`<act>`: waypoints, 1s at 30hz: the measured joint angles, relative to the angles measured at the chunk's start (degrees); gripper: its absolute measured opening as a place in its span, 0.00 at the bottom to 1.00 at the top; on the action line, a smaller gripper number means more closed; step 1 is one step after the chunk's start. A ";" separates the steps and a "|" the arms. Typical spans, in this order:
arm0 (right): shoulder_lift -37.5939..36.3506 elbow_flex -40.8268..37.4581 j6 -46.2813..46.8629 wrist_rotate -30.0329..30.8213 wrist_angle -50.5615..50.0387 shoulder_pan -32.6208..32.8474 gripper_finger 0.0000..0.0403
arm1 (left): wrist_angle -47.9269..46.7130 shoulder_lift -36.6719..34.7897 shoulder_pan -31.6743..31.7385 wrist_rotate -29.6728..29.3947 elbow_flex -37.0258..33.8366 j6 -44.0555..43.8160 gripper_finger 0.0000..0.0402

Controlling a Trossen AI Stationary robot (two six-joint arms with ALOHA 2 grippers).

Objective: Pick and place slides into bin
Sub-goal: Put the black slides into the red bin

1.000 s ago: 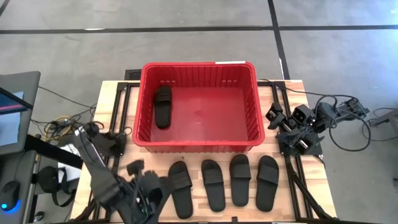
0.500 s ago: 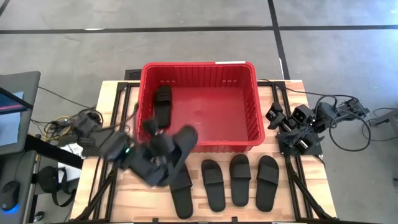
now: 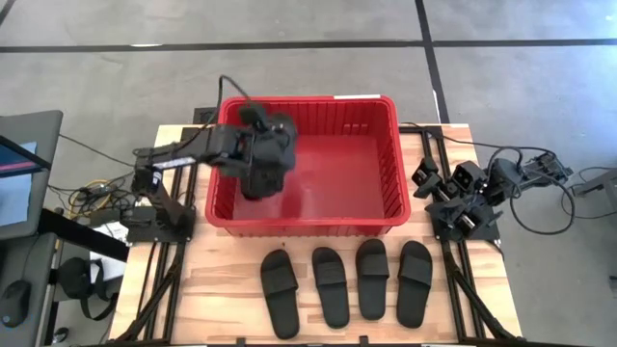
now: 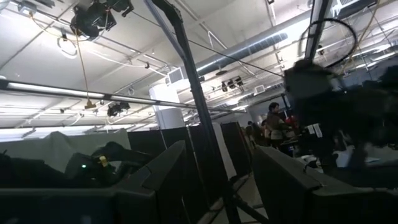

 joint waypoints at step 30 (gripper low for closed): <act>0.04 0.00 0.01 5.89 -1.06 -0.11 0.43 | 43.20 0.32 18.72 13.67 -39.17 14.35 0.00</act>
